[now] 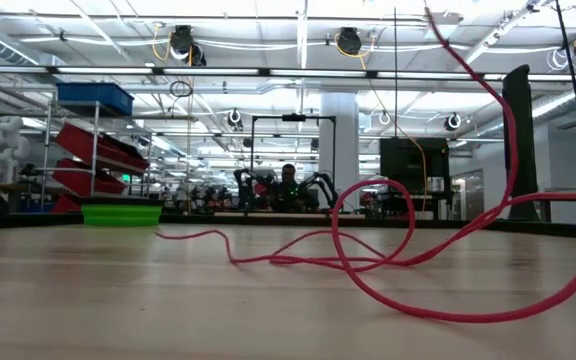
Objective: Coil cords
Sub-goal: Coil the red wire into the spool
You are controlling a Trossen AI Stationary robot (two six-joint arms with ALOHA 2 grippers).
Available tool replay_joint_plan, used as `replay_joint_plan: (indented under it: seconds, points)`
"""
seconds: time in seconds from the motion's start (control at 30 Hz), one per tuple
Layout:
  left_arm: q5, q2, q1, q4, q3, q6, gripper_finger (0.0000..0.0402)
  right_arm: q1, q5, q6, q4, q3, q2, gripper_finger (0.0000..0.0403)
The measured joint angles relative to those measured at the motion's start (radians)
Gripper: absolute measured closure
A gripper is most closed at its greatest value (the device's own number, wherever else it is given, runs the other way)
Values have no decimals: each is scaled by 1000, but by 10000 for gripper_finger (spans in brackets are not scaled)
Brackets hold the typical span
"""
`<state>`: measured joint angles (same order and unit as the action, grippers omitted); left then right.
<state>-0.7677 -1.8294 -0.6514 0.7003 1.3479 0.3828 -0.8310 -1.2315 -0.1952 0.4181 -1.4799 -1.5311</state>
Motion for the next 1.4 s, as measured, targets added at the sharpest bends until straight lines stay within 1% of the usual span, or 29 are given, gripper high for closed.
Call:
replay_joint_plan:
  seconds: [0.1,0.3,0.4,0.53,0.8,0.87,0.97,1.23,1.4]
  points:
    - [0,0,-2,6,0,0,401,1,28,0,13,0,0,403]
    - [-1,0,-7,28,0,25,401,5,34,0,31,0,0,403]
    - [-32,5,-15,19,0,44,401,5,47,0,36,0,0,403]
    - [-128,17,-36,18,0,98,401,5,86,0,38,0,1,403]
    - [-296,28,-84,17,0,218,401,3,93,0,48,0,1,403]
    - [-344,28,-91,17,0,254,401,2,114,-4,47,0,1,403]
    - [-398,28,-92,13,0,287,401,-5,114,-4,45,-1,2,403]
    - [-400,28,-96,-33,0,307,400,-65,115,6,43,-45,4,403]
    - [-401,28,-104,-36,0,307,392,-111,111,11,42,-67,4,403]
